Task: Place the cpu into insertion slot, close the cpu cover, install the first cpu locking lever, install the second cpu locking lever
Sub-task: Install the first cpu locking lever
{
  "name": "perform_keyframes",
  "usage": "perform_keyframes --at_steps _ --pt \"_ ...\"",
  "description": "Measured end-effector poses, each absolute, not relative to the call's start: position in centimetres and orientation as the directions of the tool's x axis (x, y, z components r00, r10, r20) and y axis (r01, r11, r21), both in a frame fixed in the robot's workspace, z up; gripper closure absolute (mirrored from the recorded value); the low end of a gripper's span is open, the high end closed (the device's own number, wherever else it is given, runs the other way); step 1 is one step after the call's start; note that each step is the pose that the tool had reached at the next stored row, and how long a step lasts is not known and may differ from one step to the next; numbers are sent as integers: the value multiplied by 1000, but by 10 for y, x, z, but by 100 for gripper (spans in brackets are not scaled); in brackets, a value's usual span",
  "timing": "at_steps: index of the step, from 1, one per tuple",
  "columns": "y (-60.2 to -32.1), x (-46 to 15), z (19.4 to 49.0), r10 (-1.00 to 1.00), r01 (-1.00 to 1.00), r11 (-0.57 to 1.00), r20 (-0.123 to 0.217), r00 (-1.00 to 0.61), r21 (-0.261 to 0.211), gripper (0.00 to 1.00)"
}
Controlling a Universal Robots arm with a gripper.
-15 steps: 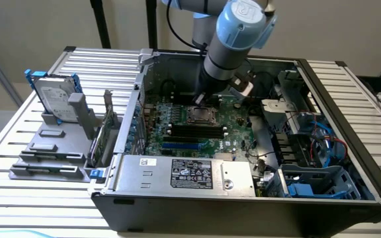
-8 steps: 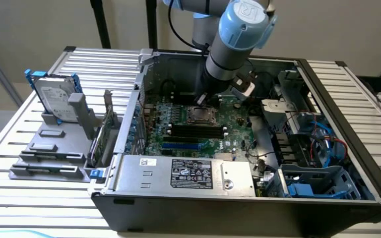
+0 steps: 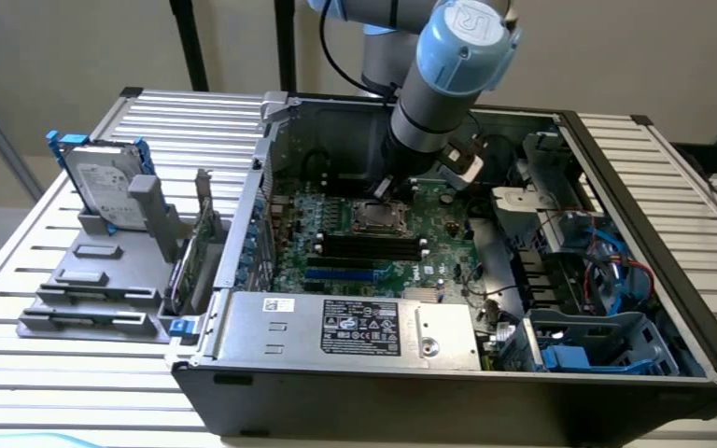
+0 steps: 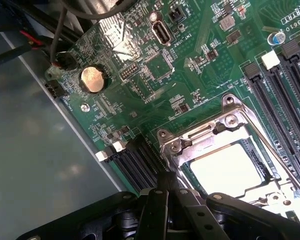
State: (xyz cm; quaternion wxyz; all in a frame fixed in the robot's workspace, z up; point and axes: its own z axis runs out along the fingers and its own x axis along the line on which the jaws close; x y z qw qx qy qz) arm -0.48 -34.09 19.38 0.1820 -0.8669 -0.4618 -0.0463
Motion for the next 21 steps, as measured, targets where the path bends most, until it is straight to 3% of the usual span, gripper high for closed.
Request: perform_keyframes --at_steps 21 --pt "-342 -1 190 810 846 -452 266 522 -283 89"
